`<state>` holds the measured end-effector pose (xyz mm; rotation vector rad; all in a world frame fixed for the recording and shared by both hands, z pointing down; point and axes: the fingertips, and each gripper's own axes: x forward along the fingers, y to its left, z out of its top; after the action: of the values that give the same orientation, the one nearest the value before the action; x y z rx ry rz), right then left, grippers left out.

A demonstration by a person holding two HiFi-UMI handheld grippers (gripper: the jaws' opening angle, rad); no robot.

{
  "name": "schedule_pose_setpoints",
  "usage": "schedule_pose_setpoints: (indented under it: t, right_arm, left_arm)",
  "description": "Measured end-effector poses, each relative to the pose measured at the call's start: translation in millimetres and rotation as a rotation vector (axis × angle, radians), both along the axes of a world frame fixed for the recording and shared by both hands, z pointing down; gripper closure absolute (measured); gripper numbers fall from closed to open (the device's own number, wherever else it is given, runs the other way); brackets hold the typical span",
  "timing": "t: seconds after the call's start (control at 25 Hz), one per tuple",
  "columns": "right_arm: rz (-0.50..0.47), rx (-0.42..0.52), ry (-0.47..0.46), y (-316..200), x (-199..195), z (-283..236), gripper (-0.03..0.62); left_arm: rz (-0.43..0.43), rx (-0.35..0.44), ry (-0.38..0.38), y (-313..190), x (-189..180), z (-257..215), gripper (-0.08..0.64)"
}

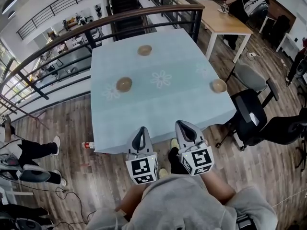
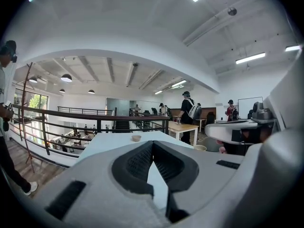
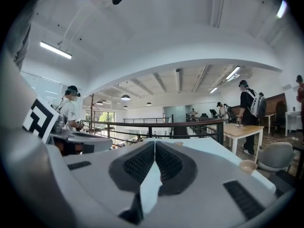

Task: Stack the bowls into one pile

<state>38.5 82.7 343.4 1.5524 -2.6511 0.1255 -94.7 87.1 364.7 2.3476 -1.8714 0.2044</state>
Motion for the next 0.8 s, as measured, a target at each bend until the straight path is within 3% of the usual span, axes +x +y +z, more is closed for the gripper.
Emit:
schedule_pose_setpoints:
  t: [0.24, 0.8]
  right_arm:
    - [0.013, 0.007, 0.019, -17.3, 4.7, 1.8, 0.565]
    - [0.076, -0.078, 0.028, -81.4, 39.1, 41.1, 0.565]
  left_arm:
    - [0.003, -0.007, -0.005, -17.9, -0.5, 3.2, 0.543]
    - [0.024, -0.082, -0.01, -81.2, 16.0, 38.1, 0.543]
